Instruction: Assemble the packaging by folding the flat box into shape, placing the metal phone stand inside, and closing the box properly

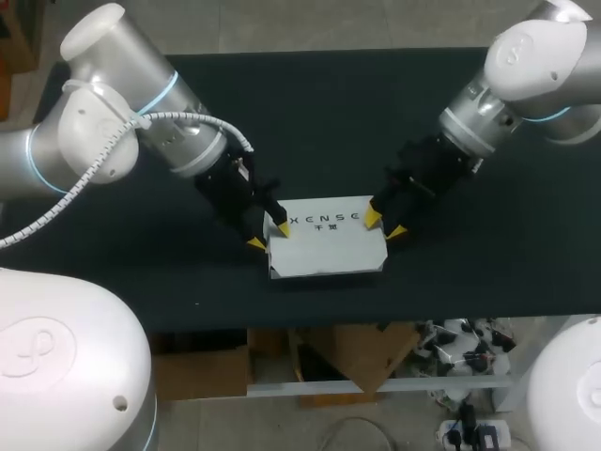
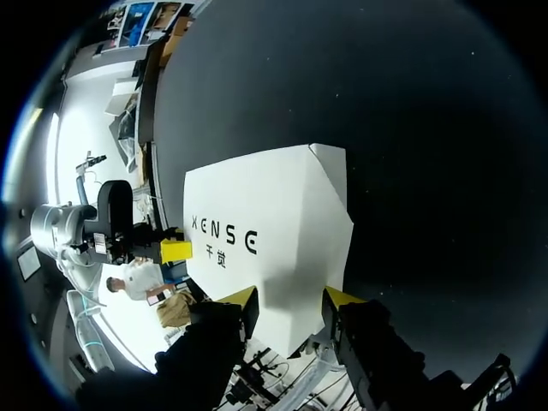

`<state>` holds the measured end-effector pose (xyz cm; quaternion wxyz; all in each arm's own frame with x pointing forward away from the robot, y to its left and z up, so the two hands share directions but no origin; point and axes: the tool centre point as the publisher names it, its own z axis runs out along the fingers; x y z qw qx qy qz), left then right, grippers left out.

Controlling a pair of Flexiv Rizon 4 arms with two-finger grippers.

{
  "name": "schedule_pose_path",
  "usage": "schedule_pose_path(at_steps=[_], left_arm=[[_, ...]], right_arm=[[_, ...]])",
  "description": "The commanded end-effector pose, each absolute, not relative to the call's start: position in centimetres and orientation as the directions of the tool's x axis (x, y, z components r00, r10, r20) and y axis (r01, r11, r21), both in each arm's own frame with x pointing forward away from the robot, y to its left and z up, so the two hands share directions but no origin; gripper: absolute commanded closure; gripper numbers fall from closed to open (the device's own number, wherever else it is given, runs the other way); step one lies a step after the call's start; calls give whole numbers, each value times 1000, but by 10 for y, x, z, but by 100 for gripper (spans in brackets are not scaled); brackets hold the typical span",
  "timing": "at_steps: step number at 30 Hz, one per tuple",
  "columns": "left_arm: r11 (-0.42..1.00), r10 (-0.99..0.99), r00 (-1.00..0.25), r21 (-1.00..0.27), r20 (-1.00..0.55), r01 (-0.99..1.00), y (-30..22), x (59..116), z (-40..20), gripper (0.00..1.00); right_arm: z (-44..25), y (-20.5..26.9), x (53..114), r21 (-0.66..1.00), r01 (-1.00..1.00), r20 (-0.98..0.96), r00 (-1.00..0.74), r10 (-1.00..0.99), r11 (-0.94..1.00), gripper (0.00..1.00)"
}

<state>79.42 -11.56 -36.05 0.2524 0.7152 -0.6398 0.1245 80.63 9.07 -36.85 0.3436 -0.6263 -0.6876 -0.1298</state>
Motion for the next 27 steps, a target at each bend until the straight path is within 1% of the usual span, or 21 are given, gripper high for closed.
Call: schedule_pose_path(at_steps=[1,2,6,24,27], left_arm=[[-53,-855,145,193,498,-980,-119,792,-362,51],[-52,-855,142,190,498,-980,-118,792,-362,51],[-41,-855,126,176,504,-983,-117,791,-364,51],[5,-851,67,136,520,-991,-118,789,-372,51],[8,-852,62,132,520,-991,-118,788,-372,51]], right_arm=[[-369,94,802,-238,955,628,13,778,176,49],[-369,94,802,-234,956,629,11,778,175,48],[-371,92,802,-215,960,640,0,768,179,50],[-380,90,799,-167,967,654,-37,755,192,49],[-380,90,799,-157,968,656,-45,754,194,50]])
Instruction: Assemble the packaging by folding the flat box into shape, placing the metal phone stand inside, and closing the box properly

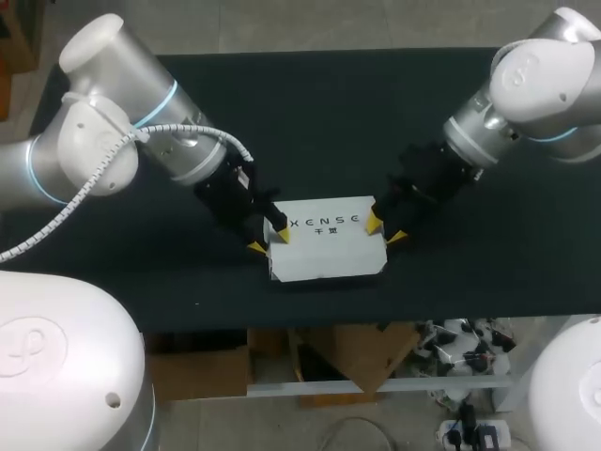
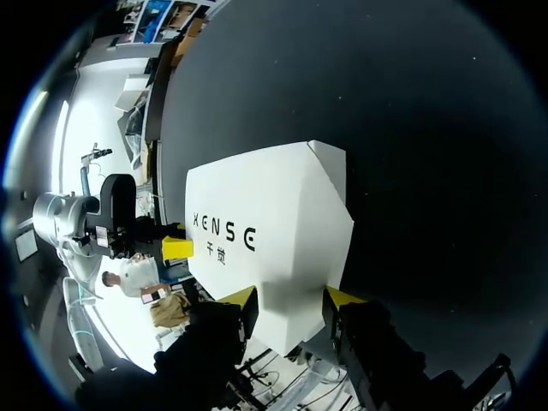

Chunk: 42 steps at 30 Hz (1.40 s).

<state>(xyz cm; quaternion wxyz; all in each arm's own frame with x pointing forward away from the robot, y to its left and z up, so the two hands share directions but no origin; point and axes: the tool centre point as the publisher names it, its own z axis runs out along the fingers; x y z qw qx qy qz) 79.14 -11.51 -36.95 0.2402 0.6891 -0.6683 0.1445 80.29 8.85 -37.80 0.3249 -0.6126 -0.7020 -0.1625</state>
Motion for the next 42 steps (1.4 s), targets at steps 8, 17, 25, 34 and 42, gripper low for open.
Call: schedule_pose_path(at_steps=[8,17,25,34,42], left_arm=[[25,-852,39,115,522,-993,-119,786,-373,52],[43,-848,13,93,530,-995,-120,786,-378,52],[60,-841,-13,69,540,-996,-121,785,-380,51],[75,-832,-29,61,555,-995,-124,785,-382,52],[87,-828,-45,49,560,-995,-124,785,-387,51]], right_arm=[[-381,89,795,-137,971,658,-57,751,194,51],[-386,88,793,-113,973,662,-77,746,201,50],[-389,90,793,-85,972,671,-105,734,217,51],[-393,94,795,-75,971,686,-115,718,227,51],[-400,91,795,-74,972,693,-110,712,221,51]])
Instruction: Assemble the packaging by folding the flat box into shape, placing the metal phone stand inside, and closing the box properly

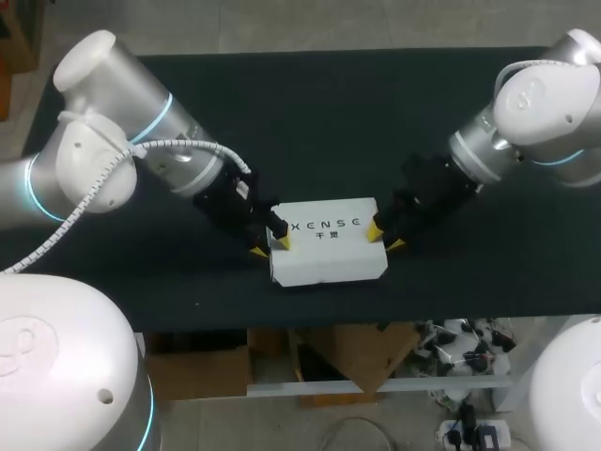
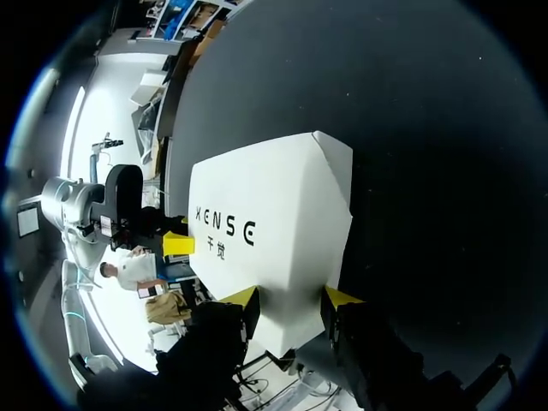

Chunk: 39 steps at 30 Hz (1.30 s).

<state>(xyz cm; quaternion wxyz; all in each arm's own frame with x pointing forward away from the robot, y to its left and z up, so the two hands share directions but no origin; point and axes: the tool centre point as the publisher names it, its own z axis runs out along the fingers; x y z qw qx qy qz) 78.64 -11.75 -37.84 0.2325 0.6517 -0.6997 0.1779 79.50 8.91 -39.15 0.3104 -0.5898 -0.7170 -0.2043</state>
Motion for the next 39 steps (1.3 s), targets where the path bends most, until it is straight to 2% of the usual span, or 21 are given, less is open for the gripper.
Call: schedule_pose_path(at_steps=[1,24,39], left_arm=[[89,-827,-50,43,559,-995,-124,785,-387,51],[90,-783,-17,86,622,-992,-134,788,-384,54],[37,-794,68,159,604,-987,-142,791,-374,55]], right_arm=[[-401,91,795,-74,973,693,-108,713,220,52],[-396,99,799,-103,971,713,-80,697,217,55],[-387,100,804,-164,967,717,-20,697,197,57]])
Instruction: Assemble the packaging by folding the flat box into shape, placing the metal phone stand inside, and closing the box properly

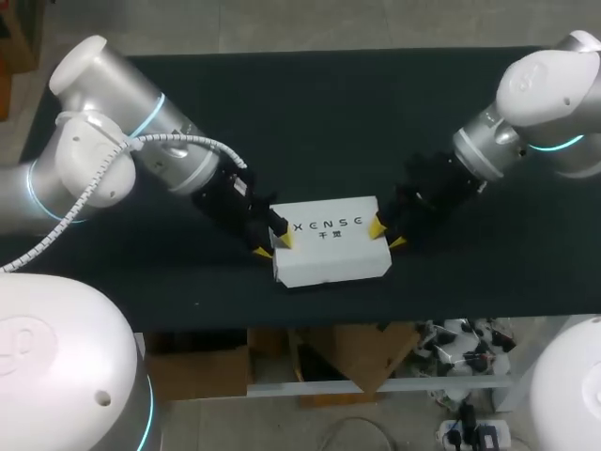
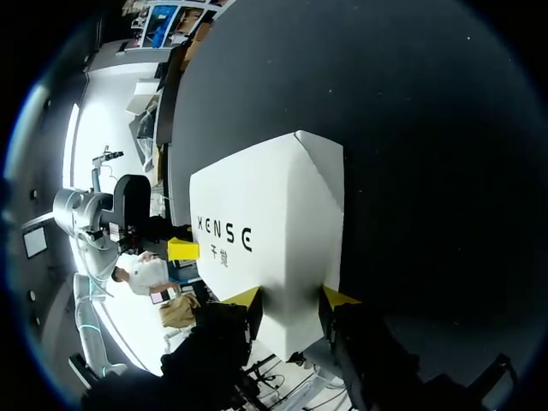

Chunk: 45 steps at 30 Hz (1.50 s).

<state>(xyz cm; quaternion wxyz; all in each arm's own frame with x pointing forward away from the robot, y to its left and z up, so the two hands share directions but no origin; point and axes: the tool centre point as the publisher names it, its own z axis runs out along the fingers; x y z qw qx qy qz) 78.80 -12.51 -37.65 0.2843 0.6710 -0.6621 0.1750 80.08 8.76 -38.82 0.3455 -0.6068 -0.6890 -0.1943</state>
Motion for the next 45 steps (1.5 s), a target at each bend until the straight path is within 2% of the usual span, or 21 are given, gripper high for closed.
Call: schedule_pose_path(at_steps=[1,45], left_arm=[[35,-794,70,160,604,-986,-142,791,-373,55],[15,-761,211,342,613,-940,-131,808,-351,53]], right_arm=[[-386,100,804,-169,966,717,-16,697,195,57],[-361,108,810,-289,941,743,106,660,174,57]])
